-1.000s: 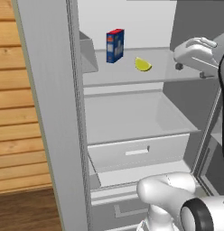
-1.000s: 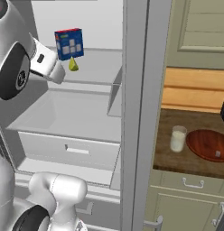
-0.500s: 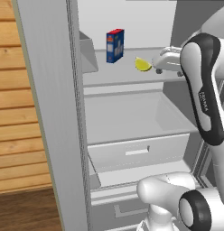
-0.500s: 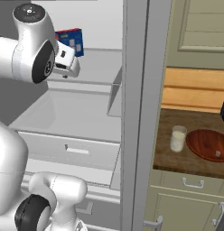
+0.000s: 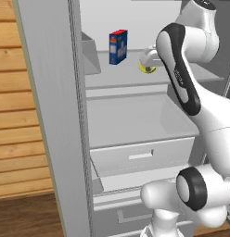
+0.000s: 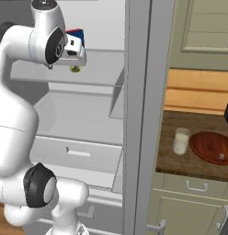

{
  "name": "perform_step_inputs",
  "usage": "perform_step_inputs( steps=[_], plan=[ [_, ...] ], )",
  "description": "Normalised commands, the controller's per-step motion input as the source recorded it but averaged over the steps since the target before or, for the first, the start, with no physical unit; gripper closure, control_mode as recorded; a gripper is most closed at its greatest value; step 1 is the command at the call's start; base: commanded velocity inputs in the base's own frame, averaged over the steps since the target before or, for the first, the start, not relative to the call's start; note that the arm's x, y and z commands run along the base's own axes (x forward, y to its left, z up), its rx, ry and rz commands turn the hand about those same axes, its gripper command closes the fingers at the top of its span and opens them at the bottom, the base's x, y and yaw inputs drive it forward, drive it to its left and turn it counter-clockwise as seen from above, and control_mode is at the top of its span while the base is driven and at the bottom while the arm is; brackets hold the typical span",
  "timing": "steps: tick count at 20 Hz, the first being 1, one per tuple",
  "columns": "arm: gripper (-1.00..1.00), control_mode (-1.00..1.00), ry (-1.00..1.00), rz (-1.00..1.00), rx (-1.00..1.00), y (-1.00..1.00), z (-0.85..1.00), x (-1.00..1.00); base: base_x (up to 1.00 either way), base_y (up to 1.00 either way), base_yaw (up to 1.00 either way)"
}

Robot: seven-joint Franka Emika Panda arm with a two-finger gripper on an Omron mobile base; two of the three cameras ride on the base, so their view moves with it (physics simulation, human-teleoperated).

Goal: Grab a lemon wedge from the fridge and one ice cube from the ice bowl, and put them in the glass of lemonade.

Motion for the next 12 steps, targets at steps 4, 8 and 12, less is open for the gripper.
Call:
perform_step_inputs(
  steps=[4,8,12],
  plan=[
    [-1.00,-1.00,-0.10,-0.01,0.00,-0.17,-0.02,0.37,0.00,0.00,0.00],
    [-1.00,-1.00,-0.15,-0.03,0.00,-0.08,-0.24,0.29,0.00,0.00,0.00],
    [-1.00,-1.00,-0.06,0.00,0.00,0.00,-0.13,0.11,0.00,0.00,0.00]
  ],
)
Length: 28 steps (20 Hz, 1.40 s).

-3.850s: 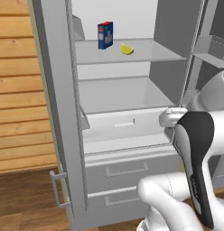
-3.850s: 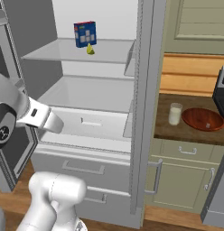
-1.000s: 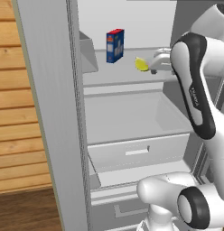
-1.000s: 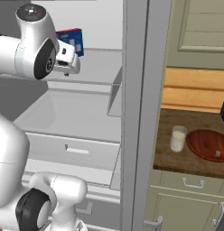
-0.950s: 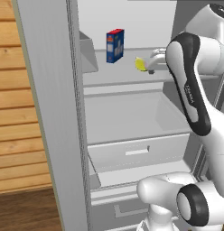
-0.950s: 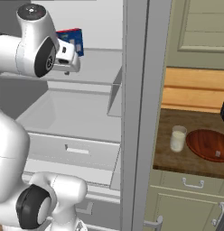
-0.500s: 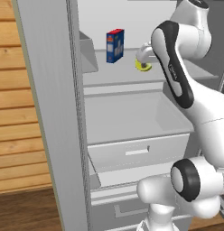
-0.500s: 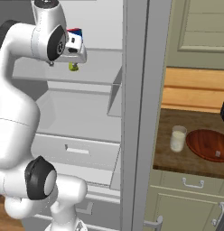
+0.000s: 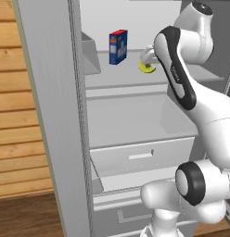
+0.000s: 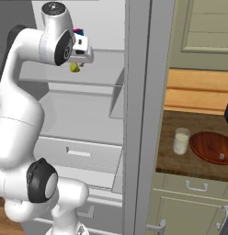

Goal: Grab a lemon wedge from the fridge and one ice cube from the ice bowl, and put them in the glass of lemonade.

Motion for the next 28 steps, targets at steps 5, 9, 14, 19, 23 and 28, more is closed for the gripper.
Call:
perform_step_inputs(
  steps=[5,9,14,19,23,28],
  plan=[
    [-1.00,-1.00,0.00,0.00,0.00,0.00,-0.18,0.47,0.00,0.00,0.00],
    [-1.00,-1.00,0.00,0.00,-0.01,0.00,-0.01,0.58,0.00,0.00,0.00],
    [-1.00,-1.00,0.00,0.00,-0.01,0.00,0.00,0.46,0.00,0.00,0.00],
    [-1.00,-1.00,0.06,0.00,0.00,0.05,0.00,-0.14,0.00,0.00,0.00],
    [-1.00,-1.00,0.00,0.02,0.00,0.06,0.00,-0.36,0.00,0.00,0.00],
    [-1.00,-1.00,-0.02,0.00,0.00,0.11,-0.05,0.06,0.00,0.00,0.00]
  ],
)
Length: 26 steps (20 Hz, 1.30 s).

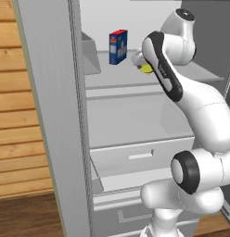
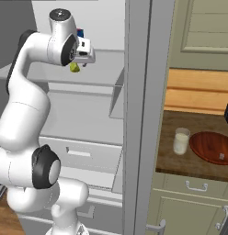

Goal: Grab a lemon wedge from the fridge and one ice cube from the ice bowl, and put them in the glass of lemonade.

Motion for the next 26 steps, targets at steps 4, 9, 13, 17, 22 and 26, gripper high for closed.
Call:
perform_step_inputs(
  steps=[4,9,13,17,22,26],
  plan=[
    [-1.00,-1.00,0.00,0.00,-0.01,0.05,-0.09,0.28,0.00,0.00,0.00],
    [-1.00,-1.00,0.00,0.00,0.00,0.00,-0.14,0.13,0.00,0.00,0.00],
    [-1.00,-1.00,0.00,0.00,0.00,0.00,-0.21,-0.19,0.00,0.00,0.00],
    [-1.00,-1.00,0.00,0.00,0.00,0.00,-0.29,-0.08,0.00,0.00,0.00],
    [-1.00,-1.00,0.00,0.00,0.00,0.00,-0.01,0.00,0.00,0.00,0.00],
    [1.00,-1.00,0.00,0.00,0.00,0.01,0.00,0.00,0.00,0.00,0.00]
  ],
)
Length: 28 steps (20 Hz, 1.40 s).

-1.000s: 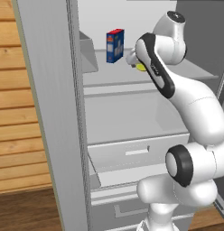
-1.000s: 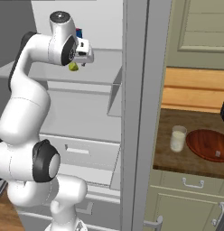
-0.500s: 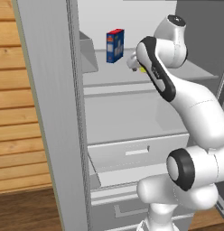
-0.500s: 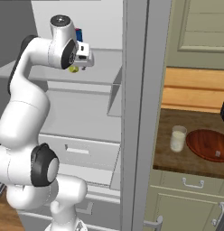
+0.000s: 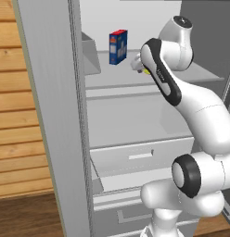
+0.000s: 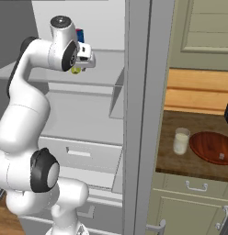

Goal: Grab a lemon wedge from the fridge and one ice cube from the ice bowl, and put them in the glass of lemonade.

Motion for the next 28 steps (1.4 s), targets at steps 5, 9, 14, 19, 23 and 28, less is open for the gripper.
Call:
perform_step_inputs(
  steps=[5,9,14,19,23,28],
  plan=[
    [1.00,-1.00,0.00,0.00,0.00,0.00,0.00,0.00,0.00,0.00,0.00],
    [1.00,-1.00,0.00,0.00,0.00,0.00,0.00,-0.24,0.00,0.00,0.00],
    [1.00,-1.00,-0.06,0.00,0.01,0.00,0.00,-0.89,0.00,0.00,0.00],
    [1.00,-1.00,-0.07,0.00,0.01,0.06,-0.15,-1.00,0.00,0.00,0.00],
    [1.00,-1.00,0.02,0.00,0.00,0.02,-0.65,-1.00,0.00,0.00,0.00],
    [1.00,-1.00,0.17,0.00,0.00,0.02,-0.98,-1.00,0.00,0.00,0.00]
  ],
)
